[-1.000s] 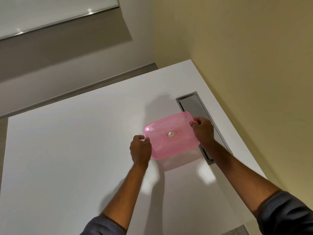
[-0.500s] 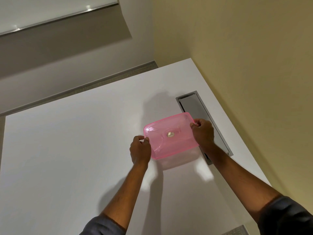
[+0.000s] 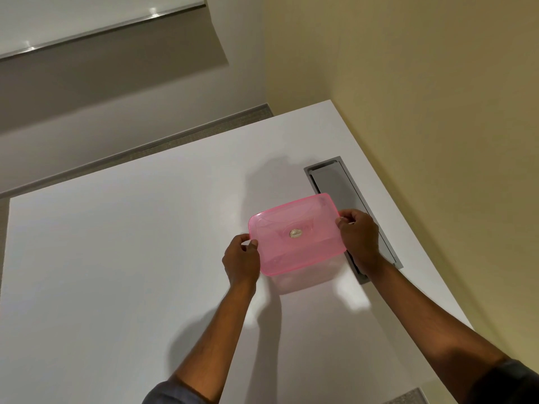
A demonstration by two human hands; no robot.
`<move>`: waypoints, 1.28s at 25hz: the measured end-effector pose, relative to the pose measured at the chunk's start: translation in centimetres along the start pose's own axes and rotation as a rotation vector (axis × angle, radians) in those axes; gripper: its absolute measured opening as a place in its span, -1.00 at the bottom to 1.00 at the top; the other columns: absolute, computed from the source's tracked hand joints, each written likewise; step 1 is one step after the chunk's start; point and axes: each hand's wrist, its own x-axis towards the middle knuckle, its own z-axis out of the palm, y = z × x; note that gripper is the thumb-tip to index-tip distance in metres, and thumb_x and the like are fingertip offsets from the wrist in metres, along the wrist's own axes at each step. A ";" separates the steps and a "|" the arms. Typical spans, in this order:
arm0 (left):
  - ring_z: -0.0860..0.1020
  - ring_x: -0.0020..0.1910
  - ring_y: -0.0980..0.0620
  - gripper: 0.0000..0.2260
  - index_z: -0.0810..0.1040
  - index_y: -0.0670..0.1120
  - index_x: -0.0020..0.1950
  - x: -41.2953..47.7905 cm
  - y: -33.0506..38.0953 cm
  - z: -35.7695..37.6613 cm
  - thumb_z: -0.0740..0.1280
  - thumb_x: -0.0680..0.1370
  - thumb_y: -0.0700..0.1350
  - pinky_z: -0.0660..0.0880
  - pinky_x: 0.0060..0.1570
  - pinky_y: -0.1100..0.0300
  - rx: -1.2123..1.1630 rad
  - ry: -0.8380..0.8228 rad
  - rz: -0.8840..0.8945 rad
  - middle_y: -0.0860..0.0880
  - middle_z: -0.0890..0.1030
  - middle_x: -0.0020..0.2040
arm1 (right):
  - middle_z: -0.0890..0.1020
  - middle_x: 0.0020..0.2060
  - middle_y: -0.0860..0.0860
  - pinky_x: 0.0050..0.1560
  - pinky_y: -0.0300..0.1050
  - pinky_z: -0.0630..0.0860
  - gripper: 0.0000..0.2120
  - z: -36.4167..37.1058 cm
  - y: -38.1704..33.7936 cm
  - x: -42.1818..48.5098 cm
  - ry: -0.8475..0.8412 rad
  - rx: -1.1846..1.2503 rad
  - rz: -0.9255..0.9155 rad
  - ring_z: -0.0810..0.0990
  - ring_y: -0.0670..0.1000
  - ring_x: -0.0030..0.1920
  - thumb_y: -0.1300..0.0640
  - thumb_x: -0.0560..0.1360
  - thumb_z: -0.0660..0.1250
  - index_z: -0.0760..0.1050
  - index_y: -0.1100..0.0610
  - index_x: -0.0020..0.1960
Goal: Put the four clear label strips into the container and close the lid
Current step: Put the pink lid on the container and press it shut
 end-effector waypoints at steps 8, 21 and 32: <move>0.71 0.07 -0.16 -0.77 0.65 -0.07 0.32 0.1 -0.1 -0.1 0.40 0.67 -0.13 0.69 0.14 -0.23 0.016 -0.011 0.001 -0.08 0.71 0.08 | 0.77 0.04 0.08 0.12 0.10 0.70 -0.79 -0.1 0.3 -0.2 -0.007 -0.023 0.010 0.72 0.12 0.06 0.21 0.60 0.39 0.69 0.17 0.20; 0.70 0.03 -0.13 -0.84 0.63 -0.04 0.24 0.3 0.0 -0.1 0.39 0.67 -0.12 0.69 0.12 -0.21 0.096 -0.027 0.026 0.14 0.62 -0.09 | 0.70 -0.13 -0.09 0.03 -0.04 0.65 -0.86 -0.8 1.0 -0.1 -0.058 0.000 -0.067 0.69 0.02 -0.05 0.19 0.60 0.44 0.71 0.13 0.13; 0.73 0.01 -0.17 -0.80 0.65 -0.06 0.28 0.1 -0.1 -0.2 0.40 0.66 -0.14 0.68 0.16 -0.19 0.081 -0.020 0.003 0.06 0.68 -0.05 | 0.73 -0.09 -0.06 0.04 -0.03 0.66 -0.84 -0.7 1.1 0.6 -0.084 -0.015 -0.073 0.70 0.03 -0.04 0.17 0.61 0.43 0.71 0.12 0.17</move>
